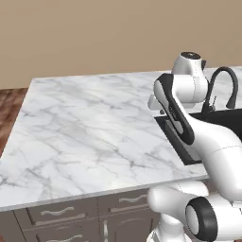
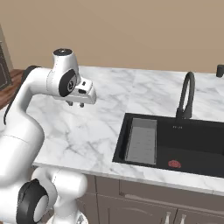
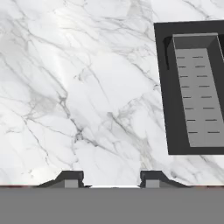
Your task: Take a straw from the drawer in front and place it inside the glass cup on the dining counter.
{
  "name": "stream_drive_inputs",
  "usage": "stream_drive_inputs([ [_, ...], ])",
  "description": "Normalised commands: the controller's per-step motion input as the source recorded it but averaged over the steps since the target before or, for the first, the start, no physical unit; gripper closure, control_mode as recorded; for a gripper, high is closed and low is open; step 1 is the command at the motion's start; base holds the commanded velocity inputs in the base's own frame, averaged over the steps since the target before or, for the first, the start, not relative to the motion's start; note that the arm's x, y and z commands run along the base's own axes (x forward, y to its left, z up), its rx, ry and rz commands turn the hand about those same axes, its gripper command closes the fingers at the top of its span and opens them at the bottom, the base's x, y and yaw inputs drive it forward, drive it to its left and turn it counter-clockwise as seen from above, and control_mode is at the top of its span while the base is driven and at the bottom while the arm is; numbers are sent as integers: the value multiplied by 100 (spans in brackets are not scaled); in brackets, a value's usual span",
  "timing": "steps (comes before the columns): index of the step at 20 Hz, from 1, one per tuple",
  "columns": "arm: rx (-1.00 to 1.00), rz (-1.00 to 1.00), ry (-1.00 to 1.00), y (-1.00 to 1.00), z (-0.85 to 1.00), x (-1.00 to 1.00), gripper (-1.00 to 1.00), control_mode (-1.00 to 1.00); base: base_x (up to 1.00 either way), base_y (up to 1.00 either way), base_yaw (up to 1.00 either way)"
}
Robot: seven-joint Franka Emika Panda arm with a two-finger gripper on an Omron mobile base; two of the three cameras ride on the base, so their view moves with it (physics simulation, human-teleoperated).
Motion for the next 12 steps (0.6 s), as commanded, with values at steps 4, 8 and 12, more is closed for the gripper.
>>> stream_drive_inputs([
  [4, 0, 0, 0, 0, 0, -7, -100, 100, -34, -1, -2],
  [8, 0, 0, 0, 0, 0, 0, -100, 100, -87, -11, -4],
  [12, 0, 0, 0, 0, 0, 0, -100, 100, -7, -31, 0],
])
